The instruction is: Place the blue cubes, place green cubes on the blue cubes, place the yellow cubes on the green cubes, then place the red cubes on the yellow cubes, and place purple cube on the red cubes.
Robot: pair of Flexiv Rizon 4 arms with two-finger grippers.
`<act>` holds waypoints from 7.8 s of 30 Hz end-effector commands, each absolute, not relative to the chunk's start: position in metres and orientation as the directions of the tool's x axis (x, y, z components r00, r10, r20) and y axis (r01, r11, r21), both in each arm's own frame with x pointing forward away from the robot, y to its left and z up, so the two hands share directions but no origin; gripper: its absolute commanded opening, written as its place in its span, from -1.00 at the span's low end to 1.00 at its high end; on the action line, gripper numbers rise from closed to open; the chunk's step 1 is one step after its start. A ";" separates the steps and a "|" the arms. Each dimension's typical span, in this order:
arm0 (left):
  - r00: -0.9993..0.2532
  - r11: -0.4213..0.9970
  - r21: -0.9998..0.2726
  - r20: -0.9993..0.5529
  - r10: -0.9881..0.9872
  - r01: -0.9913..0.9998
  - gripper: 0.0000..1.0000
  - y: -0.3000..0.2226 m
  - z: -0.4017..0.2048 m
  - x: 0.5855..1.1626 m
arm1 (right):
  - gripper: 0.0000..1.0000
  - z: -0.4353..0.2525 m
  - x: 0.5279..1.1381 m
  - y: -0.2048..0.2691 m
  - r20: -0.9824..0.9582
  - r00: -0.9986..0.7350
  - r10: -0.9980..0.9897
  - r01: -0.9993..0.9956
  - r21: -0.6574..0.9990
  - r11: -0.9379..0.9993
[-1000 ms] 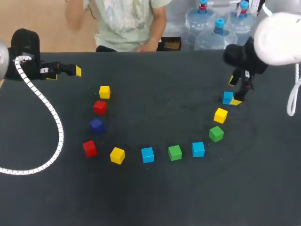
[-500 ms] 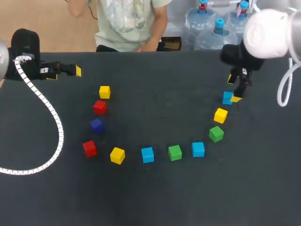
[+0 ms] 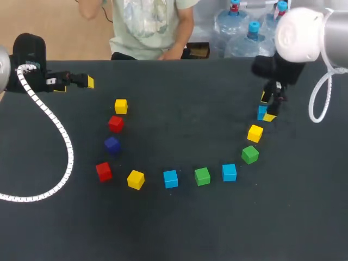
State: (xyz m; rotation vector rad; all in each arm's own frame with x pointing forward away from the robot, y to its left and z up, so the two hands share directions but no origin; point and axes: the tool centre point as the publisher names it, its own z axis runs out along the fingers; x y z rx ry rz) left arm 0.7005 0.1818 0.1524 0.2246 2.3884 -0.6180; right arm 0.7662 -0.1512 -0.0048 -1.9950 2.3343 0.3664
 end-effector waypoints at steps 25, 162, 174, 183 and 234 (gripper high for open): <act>-0.769 0.870 -0.379 -0.639 0.001 0.316 1.00 0.183 0.151 0.700 | 1.00 -0.006 0.759 -0.144 -0.076 -0.132 -0.988 -0.983 0.137 0.121; -0.769 0.870 -0.379 -0.639 0.001 0.316 1.00 0.183 0.151 0.700 | -1.00 -0.008 0.698 0.045 -0.121 0.106 -0.987 -0.983 0.138 -0.122; -0.769 0.870 -0.379 -0.639 0.001 0.316 1.00 0.183 0.151 0.700 | -1.00 -0.010 0.701 0.045 -0.113 0.104 -0.988 -0.983 0.137 -0.119; -0.769 0.870 -0.379 -0.639 0.001 0.316 1.00 0.183 0.151 0.700 | -1.00 -0.011 0.703 0.047 -0.113 0.108 -0.988 -0.983 0.136 -0.123; -0.769 0.870 -0.379 -0.639 0.001 0.316 1.00 0.183 0.151 0.700 | 1.00 0.054 0.633 -0.034 -0.150 -0.004 -0.989 -0.999 0.051 -0.003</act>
